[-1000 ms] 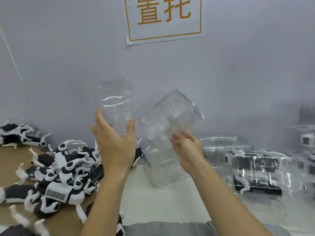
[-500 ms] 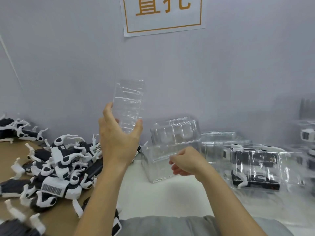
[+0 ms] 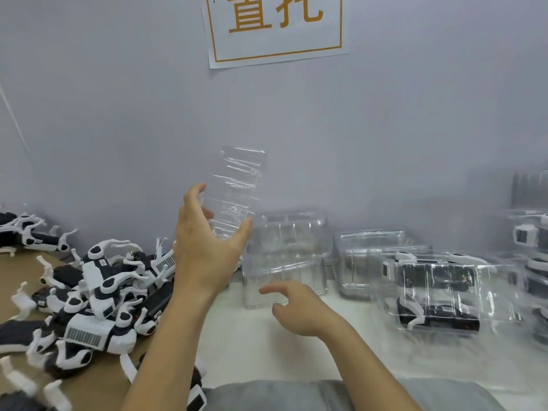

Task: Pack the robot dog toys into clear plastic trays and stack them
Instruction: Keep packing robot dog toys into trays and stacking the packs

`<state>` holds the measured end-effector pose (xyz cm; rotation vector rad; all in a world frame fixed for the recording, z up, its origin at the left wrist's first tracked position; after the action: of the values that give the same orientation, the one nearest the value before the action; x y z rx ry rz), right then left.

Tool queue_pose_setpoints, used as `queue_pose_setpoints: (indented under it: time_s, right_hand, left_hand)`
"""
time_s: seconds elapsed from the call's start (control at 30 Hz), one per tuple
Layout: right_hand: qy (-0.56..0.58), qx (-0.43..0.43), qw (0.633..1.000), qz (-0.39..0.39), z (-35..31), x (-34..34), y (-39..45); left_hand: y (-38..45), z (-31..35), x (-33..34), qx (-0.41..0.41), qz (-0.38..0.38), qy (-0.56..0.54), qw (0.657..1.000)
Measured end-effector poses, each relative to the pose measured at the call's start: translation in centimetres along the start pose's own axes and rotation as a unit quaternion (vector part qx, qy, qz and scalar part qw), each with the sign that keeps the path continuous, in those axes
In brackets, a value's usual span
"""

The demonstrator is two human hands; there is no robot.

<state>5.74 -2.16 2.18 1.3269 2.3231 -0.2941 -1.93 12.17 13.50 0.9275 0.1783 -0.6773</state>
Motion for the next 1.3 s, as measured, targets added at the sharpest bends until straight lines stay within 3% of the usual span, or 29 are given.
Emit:
queue_pose_setpoints:
  time_s: [0.1, 0.23, 0.4, 0.57, 0.67, 0.9, 1.17, 1.3]
  right_hand:
    - [0.057, -0.018, 0.995, 0.084, -0.5, -1.4, 0.1]
    - [0.175, -0.016, 0.953, 0.248, -1.1, -5.2, -0.2]
    - [0.259, -0.040, 0.914, 0.308, -3.5, -9.1, -1.3]
    - [0.305, -0.152, 0.893, 0.293, -7.5, -10.3, -4.0]
    - [0.250, -0.166, 0.916, 0.265, -8.6, -10.7, -5.0]
    - [0.023, -0.066, 0.992, 0.101, -7.1, -9.3, -4.5]
    - [-0.126, 0.044, 0.991, -0.003, -3.9, -7.5, -3.5]
    - [-0.144, 0.056, 0.988, 0.008, -3.1, -7.6, -3.1]
  left_hand:
    - [0.0, 0.1, -0.1, -0.002, -0.049, 0.029, 0.998]
    - [0.0, 0.7, -0.2, 0.035, -0.144, 0.129, 0.981]
    - [0.0, 1.4, -1.0, 0.093, -0.217, 0.171, 0.956]
    - [-0.2, 1.8, -1.3, 0.112, -0.304, 0.151, 0.934]
    - [-0.6, 1.8, -0.9, 0.121, -0.342, 0.163, 0.917]
    - [-2.0, 0.7, 3.0, 0.106, -0.423, 0.169, 0.884]
    - [-5.0, -1.3, 7.1, 0.093, -0.508, 0.181, 0.837]
    - [-3.3, -0.9, 5.5, 0.067, -0.458, 0.168, 0.870]
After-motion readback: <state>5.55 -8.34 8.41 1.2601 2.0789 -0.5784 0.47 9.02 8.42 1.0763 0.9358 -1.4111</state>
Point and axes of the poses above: each hand's wrist, its own y-axis towards the middle knuckle, its own x-axis out of the palm, z = x × y, the point moved 3 cm from there along y, towards the middle knuckle, and after that the axes turned 11 degrees about y, right-handed, at the moved point
